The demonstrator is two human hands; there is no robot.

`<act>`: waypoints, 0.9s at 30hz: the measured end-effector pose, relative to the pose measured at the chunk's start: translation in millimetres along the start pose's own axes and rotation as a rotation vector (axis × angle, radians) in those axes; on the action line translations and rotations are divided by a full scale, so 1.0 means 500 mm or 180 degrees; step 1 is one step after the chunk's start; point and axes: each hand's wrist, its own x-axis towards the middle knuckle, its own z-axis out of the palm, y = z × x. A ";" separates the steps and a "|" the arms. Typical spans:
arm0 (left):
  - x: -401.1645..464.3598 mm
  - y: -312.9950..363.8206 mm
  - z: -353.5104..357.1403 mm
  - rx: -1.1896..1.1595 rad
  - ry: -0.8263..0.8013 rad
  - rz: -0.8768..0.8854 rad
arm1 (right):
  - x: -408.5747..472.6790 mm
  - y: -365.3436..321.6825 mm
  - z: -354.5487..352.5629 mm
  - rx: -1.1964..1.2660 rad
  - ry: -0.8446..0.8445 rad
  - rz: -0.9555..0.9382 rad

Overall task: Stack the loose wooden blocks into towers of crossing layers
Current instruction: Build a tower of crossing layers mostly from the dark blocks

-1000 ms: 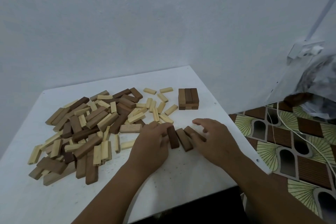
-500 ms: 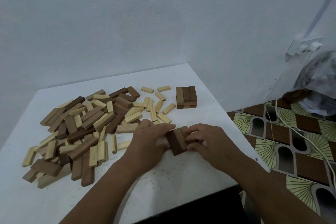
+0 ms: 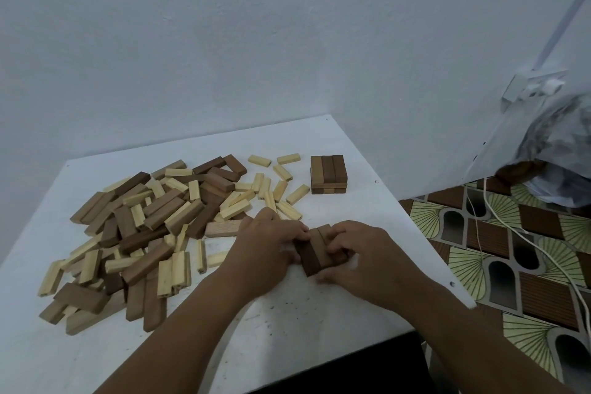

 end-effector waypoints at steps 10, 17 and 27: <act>0.007 0.003 -0.030 0.0411 -0.0565 0.0218 | -0.002 -0.025 0.044 -0.0108 0.0518 -0.0086; 0.006 0.010 -0.041 0.0317 -0.0870 0.0265 | 0.006 0.005 -0.014 0.0567 -0.0277 -0.0161; -0.007 0.005 -0.030 -0.0091 -0.0834 -0.0178 | -0.015 0.036 -0.030 0.0254 -0.0279 0.0120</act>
